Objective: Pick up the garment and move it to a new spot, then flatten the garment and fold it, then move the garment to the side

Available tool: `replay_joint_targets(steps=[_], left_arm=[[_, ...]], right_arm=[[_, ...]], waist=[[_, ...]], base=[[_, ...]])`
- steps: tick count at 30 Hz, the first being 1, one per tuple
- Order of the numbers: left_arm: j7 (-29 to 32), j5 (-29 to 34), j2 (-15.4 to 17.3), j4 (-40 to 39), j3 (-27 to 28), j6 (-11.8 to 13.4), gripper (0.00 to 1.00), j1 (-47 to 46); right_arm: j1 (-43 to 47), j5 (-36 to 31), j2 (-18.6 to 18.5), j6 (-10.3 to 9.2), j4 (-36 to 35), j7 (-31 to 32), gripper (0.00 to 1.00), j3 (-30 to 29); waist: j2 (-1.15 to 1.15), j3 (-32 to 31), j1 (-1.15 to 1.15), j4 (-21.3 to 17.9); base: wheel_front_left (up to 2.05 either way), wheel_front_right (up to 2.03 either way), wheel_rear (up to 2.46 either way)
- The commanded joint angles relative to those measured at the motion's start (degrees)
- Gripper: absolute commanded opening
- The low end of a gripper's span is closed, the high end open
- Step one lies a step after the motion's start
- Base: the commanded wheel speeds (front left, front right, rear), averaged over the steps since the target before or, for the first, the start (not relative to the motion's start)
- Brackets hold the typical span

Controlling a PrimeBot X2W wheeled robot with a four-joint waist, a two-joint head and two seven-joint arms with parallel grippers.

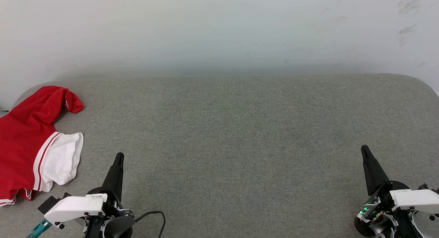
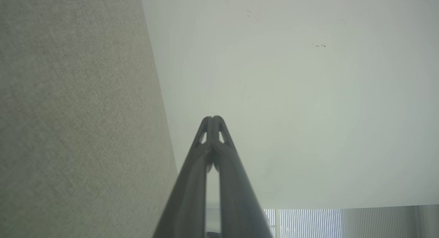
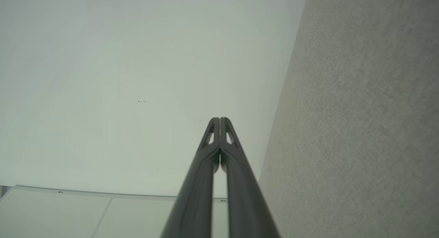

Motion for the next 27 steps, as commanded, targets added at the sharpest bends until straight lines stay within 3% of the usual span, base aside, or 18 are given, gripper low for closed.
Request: replay_joint_targets(steps=[1, 27], left_arm=[[0.23, 0.05, -0.1, -0.22, 0.16, -0.3, 0.0, -0.4], [0.23, 0.05, -0.1, -0.22, 0.16, -0.3, 0.0, -0.4]], right_arm=[[-0.8, 0.1, 0.05, 0.2, -0.01, 0.01, 0.0, 0.01], [-0.81, 0.1, 0.05, 0.2, -0.01, 0.01, 0.0, 0.01]], waist=[[0.0, 0.0, 0.0, 0.0], [0.0, 0.0, 0.0, 0.0]], base=[[0.0, 0.0, 0.0], [0.0, 0.0, 0.0]])
